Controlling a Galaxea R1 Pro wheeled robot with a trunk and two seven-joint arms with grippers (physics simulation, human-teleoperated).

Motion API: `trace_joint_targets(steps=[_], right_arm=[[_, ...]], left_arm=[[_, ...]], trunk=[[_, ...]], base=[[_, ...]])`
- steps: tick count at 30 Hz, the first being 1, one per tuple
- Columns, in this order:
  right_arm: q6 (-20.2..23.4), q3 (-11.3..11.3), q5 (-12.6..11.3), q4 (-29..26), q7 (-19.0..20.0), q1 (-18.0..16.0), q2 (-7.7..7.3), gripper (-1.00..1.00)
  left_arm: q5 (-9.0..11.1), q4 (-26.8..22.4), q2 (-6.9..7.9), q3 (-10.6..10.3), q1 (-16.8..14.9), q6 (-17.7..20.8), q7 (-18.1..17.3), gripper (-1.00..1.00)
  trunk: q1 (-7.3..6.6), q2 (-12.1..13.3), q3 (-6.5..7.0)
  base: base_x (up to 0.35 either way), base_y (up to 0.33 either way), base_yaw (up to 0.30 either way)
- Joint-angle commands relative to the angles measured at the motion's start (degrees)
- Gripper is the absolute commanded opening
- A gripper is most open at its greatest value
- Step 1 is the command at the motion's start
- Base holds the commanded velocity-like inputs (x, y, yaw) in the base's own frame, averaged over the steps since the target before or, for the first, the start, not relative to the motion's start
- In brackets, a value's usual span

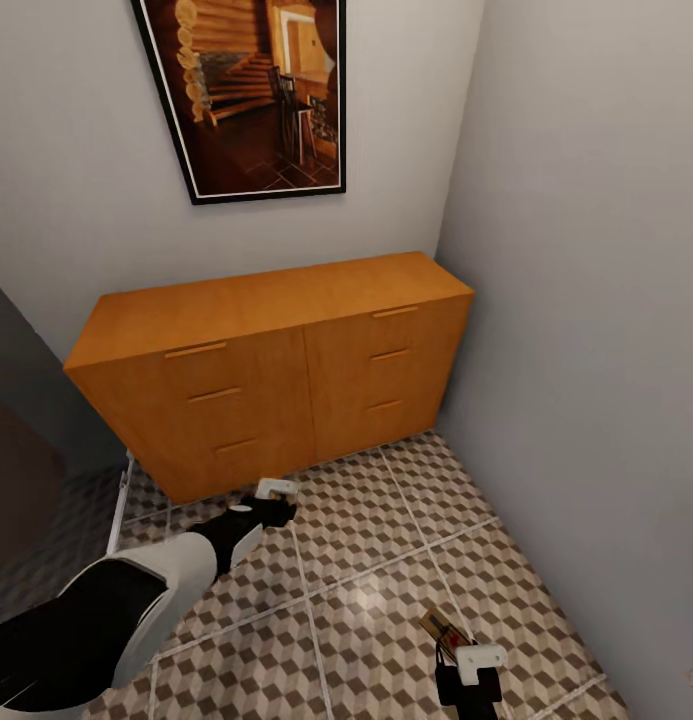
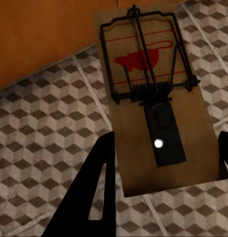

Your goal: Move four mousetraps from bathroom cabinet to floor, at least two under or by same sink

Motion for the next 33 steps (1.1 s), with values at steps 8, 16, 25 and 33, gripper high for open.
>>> trace_joint_targets(steps=[8, 16, 25, 33], right_arm=[[0.02, 0.35, 0.39, -0.20, -0.47, -0.04, -0.16, -1.00], [0.09, -0.03, 0.47, -1.34, -0.93, -0.04, -1.05, -1.00], [13.23, -0.09, 0.47, -13.56, -0.95, -0.04, -1.66, -1.00], [14.12, -0.06, 0.44, -16.65, -0.88, -0.04, -1.59, -1.00]], left_arm=[[0.06, 1.73, 0.62, -0.46, 7.73, -12.36, 0.14, -1.00], [0.08, 1.91, 3.12, -0.46, 15.72, -27.42, 0.40, -1.00], [0.08, 1.92, 5.40, -0.46, 24.96, -40.75, 0.66, -1.00], [0.08, 1.92, 6.88, -0.46, 29.48, -44.69, 0.73, -1.00]], trunk=[[0.00, -0.03, -0.04], [0.00, -0.03, -0.04], [0.00, -0.03, -0.04], [0.00, -0.03, -0.04]], base=[[0.000, 0.000, 0.000], [0.000, 0.000, 0.000], [0.000, 0.000, 0.000], [0.000, 0.000, 0.000]])
